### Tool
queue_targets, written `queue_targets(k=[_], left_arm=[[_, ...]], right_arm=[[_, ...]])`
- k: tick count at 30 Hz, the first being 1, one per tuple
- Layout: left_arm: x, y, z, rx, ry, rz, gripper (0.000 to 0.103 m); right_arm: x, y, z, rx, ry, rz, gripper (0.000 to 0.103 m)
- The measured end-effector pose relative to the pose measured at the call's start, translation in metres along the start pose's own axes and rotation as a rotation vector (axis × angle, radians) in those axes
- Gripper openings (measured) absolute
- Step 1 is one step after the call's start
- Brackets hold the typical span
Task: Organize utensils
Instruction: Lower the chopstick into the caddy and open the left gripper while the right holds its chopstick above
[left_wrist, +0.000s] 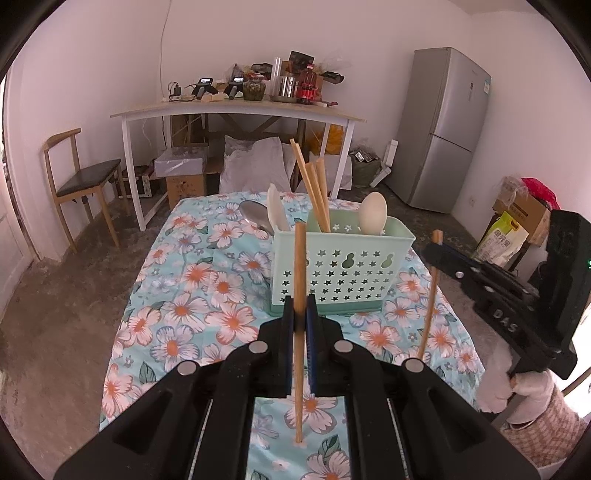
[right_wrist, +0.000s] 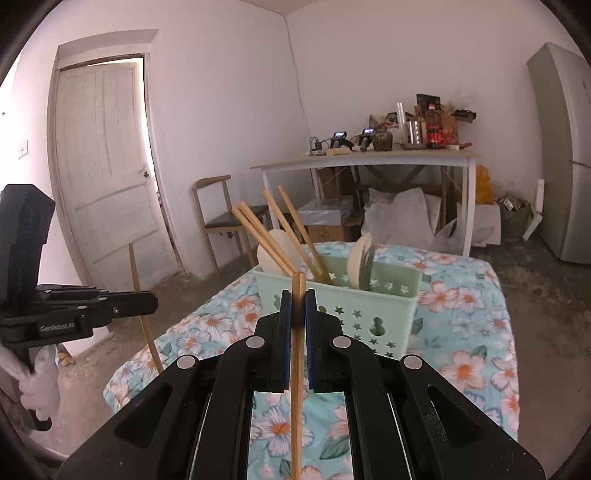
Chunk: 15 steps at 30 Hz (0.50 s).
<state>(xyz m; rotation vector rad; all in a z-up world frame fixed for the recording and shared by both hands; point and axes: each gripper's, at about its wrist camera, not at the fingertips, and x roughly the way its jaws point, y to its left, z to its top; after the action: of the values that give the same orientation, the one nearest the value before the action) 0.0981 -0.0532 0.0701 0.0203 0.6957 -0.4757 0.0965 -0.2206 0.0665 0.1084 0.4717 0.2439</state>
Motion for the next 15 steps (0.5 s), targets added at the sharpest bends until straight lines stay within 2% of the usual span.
queue_targets(k=[10, 15], left_arm=[[-0.004, -0.005, -0.002, 0.023, -0.014, 0.016, 0.005], [-0.014, -0.006, 0.002, 0.039, -0.048, 0.011, 0.005]], right_arm=[[-0.027, -0.002, -0.005, -0.014, -0.018, -0.039, 0.006], [-0.038, -0.004, -0.005, 0.003, -0.021, -0.054, 0.006]])
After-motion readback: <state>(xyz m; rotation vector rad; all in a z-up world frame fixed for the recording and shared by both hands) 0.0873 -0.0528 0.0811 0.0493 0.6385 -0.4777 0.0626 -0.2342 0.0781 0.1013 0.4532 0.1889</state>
